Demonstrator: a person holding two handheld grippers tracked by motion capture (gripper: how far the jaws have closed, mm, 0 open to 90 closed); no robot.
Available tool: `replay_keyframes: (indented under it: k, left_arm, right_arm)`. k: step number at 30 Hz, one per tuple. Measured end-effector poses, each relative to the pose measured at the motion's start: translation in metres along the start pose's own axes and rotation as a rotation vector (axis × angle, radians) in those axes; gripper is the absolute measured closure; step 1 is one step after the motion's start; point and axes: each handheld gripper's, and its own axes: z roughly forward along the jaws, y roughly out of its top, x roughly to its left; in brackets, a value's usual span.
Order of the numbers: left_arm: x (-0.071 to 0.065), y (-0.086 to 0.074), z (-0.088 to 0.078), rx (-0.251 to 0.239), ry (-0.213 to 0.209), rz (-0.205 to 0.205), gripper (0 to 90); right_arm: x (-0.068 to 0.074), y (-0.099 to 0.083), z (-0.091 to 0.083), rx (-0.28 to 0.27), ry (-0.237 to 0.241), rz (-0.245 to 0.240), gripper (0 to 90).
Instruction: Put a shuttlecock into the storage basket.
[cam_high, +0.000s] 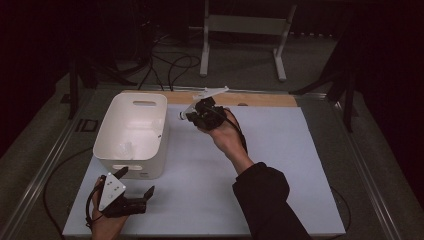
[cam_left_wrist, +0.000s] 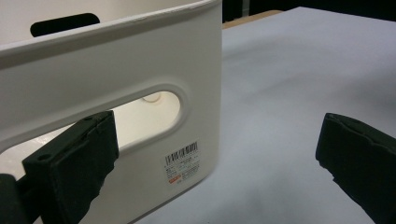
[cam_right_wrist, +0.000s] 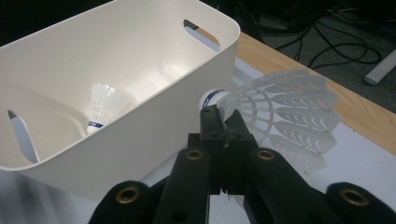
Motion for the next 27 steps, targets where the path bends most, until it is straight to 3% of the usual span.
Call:
replay_keyframes:
  k: [27]
  left_arm:
    - [0.0,0.0,0.0,-0.003,0.001,0.001,0.0]
  right_arm:
    - [-0.006,0.018,0.007,-0.043,-0.004,0.012,89.1]
